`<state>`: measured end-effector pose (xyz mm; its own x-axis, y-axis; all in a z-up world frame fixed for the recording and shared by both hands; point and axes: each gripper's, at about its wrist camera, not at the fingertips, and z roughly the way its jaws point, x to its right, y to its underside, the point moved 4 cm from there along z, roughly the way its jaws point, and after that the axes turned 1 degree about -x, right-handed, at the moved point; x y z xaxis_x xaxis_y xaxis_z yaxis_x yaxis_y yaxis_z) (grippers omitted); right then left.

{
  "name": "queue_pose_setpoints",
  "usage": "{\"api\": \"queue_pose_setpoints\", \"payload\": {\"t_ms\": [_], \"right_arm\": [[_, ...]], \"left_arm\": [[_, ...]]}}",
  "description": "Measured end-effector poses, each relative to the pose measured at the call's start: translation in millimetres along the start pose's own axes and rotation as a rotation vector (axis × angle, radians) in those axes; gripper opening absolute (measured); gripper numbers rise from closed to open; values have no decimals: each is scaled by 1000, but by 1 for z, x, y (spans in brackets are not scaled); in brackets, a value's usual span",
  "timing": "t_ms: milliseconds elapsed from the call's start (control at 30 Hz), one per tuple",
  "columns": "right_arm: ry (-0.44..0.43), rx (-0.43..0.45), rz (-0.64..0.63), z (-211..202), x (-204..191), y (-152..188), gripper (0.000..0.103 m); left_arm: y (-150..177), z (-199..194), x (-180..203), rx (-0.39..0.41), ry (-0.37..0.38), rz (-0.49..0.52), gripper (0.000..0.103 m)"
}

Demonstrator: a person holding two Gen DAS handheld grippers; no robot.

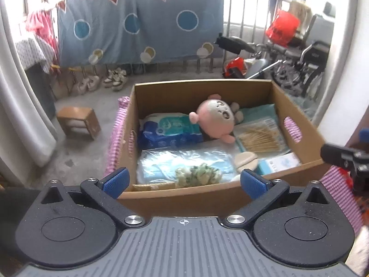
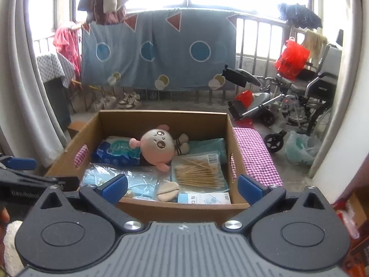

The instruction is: Organize soft objects

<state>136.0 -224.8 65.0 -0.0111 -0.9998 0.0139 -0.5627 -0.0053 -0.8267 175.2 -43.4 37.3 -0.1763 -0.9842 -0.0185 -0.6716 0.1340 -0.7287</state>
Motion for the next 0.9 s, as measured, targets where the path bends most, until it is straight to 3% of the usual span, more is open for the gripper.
{"api": "queue_pose_setpoints", "payload": {"t_ms": [133, 433, 900], "right_arm": [[44, -30, 15, 10, -8, -1, 103], [-4, -180, 102, 36, -11, 5, 103], [-11, -270, 73, 55, -16, 16, 103]], "left_arm": [[2, -6, 0, 0, -30, -33, 103], [3, 9, -10, -141, -55, -142, 103], [8, 11, -3, -194, -93, -110, 103]]}}
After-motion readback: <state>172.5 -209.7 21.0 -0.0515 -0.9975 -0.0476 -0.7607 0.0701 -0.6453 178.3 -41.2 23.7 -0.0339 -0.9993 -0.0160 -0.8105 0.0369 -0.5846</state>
